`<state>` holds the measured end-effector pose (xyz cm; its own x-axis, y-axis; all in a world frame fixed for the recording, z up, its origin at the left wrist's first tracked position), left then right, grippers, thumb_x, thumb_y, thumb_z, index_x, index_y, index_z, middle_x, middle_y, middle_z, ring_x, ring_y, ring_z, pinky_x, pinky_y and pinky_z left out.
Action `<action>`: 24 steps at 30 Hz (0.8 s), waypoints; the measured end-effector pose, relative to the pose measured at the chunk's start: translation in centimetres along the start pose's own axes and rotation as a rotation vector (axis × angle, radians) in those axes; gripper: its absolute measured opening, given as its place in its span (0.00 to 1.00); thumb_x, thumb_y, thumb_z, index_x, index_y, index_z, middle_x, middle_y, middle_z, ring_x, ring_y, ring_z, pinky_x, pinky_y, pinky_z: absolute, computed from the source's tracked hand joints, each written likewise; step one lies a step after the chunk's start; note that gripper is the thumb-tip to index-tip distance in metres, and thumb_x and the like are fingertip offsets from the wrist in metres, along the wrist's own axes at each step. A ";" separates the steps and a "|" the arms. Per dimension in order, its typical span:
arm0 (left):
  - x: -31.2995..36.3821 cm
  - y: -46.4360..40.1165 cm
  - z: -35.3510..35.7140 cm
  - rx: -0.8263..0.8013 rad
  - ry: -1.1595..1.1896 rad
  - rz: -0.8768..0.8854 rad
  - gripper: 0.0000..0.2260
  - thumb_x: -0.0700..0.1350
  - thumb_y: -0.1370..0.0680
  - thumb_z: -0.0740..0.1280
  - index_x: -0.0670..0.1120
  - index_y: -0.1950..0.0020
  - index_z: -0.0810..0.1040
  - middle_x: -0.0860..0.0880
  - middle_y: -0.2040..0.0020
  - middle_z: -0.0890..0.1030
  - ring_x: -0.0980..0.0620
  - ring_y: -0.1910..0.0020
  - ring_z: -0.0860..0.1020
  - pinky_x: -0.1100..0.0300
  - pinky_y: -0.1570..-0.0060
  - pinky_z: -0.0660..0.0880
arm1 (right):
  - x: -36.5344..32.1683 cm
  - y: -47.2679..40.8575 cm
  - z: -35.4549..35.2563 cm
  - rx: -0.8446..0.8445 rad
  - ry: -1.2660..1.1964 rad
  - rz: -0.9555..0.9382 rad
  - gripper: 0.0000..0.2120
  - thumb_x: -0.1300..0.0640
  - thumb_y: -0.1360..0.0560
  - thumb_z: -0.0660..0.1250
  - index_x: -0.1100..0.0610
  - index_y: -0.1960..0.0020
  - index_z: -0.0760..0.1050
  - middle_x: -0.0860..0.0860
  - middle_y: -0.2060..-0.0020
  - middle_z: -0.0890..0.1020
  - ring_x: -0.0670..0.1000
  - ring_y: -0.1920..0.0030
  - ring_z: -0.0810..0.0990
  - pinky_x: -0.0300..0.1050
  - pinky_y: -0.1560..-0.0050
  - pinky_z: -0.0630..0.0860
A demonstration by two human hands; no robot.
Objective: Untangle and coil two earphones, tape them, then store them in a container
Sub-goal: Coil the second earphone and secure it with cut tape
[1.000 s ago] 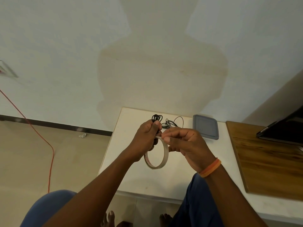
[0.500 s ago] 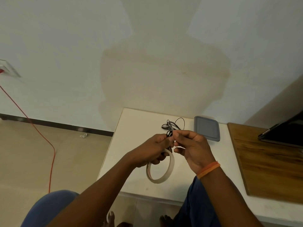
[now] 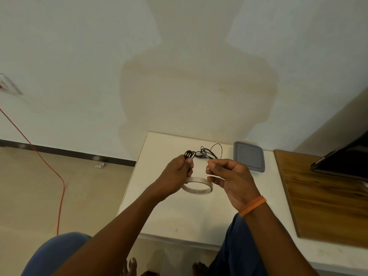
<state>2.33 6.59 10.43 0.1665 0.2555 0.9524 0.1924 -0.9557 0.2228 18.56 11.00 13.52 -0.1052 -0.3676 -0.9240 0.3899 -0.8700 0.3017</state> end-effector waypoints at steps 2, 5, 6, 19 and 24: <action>0.3 -0.3 -0.4 0.127 -0.051 0.043 0.15 0.49 0.15 0.52 0.47 0.57 0.71 0.51 0.65 0.74 0.53 0.64 0.72 0.59 0.59 0.71 | -0.1 0.1 0.0 0.018 0.056 -0.044 0.11 0.57 0.35 0.75 0.61 0.55 0.84 0.57 0.60 0.85 0.55 0.59 0.85 0.48 0.60 0.82; 0.9 -0.5 -1.2 0.295 -0.117 0.102 0.15 0.50 0.15 0.52 0.47 0.56 0.71 0.52 0.66 0.74 0.59 0.69 0.71 0.69 0.67 0.69 | -0.1 -0.2 -0.3 0.053 0.142 -0.089 0.04 0.61 0.30 0.74 0.58 0.55 0.84 0.56 0.60 0.86 0.55 0.58 0.85 0.46 0.63 0.82; 1.0 -0.4 -1.3 0.315 -0.139 0.119 0.14 0.50 0.15 0.52 0.48 0.56 0.71 0.52 0.66 0.75 0.61 0.70 0.71 0.71 0.69 0.68 | 0.0 -0.3 -0.3 0.059 0.169 -0.100 0.04 0.62 0.29 0.74 0.59 0.55 0.84 0.55 0.60 0.86 0.55 0.59 0.85 0.46 0.64 0.82; 0.6 1.0 1.7 0.158 0.339 -0.154 0.13 0.50 0.15 0.54 0.46 0.56 0.71 0.53 0.70 0.72 0.56 0.75 0.66 0.64 0.73 0.64 | 0.7 -0.9 -0.4 0.077 0.212 -0.067 0.04 0.65 0.28 0.72 0.59 0.54 0.84 0.56 0.60 0.86 0.56 0.59 0.86 0.43 0.63 0.81; 1.1 0.8 1.1 0.152 0.393 -0.292 0.08 0.42 0.20 0.55 0.45 0.59 0.67 0.49 0.69 0.71 0.53 0.74 0.65 0.63 0.75 0.61 | 0.9 -1.0 -0.6 0.082 0.119 -0.002 0.04 0.64 0.28 0.72 0.61 0.54 0.84 0.56 0.60 0.86 0.54 0.61 0.85 0.46 0.62 0.82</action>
<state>3.69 6.24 11.48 -0.2855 0.4067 0.8678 0.3203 -0.8129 0.4864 18.62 11.73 12.20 0.0051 -0.3281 -0.9446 0.3137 -0.8964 0.3131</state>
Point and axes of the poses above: each hand's wrist, its own y-axis away from the middle knuckle, its own z-axis out of the palm, x = y × z, the point moved 4 cm from there along -y, towards the middle knuckle
